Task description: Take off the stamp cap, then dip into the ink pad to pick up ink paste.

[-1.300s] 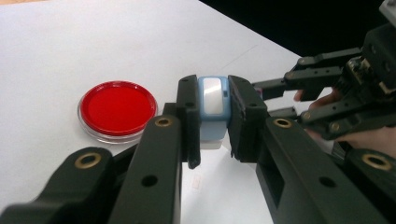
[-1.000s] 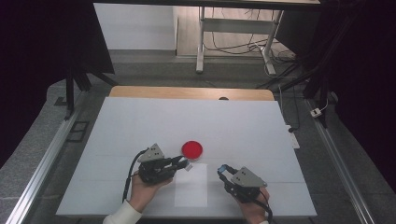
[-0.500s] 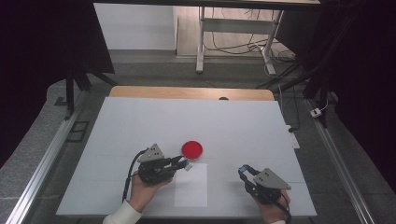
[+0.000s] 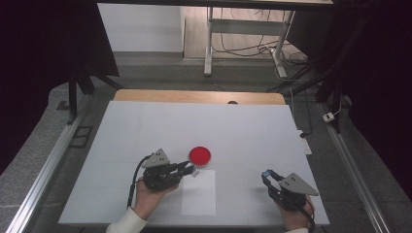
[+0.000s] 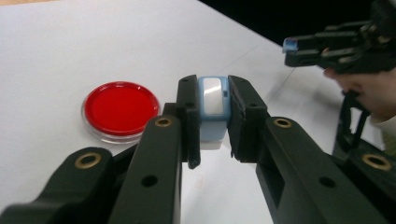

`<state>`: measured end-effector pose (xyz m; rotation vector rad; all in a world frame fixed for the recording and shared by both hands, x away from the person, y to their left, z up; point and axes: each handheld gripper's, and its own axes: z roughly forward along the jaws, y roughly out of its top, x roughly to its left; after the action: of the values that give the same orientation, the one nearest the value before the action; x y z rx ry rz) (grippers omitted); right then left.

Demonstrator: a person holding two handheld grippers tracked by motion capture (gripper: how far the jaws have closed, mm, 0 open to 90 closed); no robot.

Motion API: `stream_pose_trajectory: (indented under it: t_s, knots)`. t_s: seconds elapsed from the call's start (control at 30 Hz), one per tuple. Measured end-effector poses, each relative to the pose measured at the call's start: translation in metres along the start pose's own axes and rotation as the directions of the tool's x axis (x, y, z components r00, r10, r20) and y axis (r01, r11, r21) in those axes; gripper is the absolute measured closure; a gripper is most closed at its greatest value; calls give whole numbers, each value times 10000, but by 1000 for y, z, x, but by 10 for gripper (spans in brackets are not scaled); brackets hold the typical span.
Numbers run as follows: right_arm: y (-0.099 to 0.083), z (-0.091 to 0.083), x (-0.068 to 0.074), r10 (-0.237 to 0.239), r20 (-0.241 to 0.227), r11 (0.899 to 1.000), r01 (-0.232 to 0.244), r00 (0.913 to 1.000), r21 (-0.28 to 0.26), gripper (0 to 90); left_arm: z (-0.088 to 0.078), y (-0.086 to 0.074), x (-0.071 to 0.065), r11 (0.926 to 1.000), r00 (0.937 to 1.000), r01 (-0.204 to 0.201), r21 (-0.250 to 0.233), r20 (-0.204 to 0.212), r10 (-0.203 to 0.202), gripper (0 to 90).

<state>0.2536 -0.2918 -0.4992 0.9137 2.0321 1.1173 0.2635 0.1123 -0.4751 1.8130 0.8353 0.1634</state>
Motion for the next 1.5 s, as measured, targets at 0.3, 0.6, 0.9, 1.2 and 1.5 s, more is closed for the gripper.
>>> stream_pose_trajectory:
  t_s: [0.3,0.6,0.9,1.2,1.5]
  knots:
    - [-1,4,-3,-55,-156,10000,56,9999,35,654,-2,3,4,9998,9997,-180,13,-182,180,759]
    - [-2,5,-6,103,-99,9999,-102,9999,128,654,-1,8,6,9998,9993,-194,48,-318,196,759]
    - [-3,7,-7,263,-320,9996,-260,9991,76,654,5,20,13,10000,9988,-9,78,-488,13,759]
    - [-3,9,-6,230,-368,9997,-227,9991,85,654,16,33,22,9994,9965,-107,341,-827,135,759]
    - [-2,10,-4,190,-409,9998,-188,9990,65,654,26,39,29,9981,9948,-96,610,-1003,157,759]
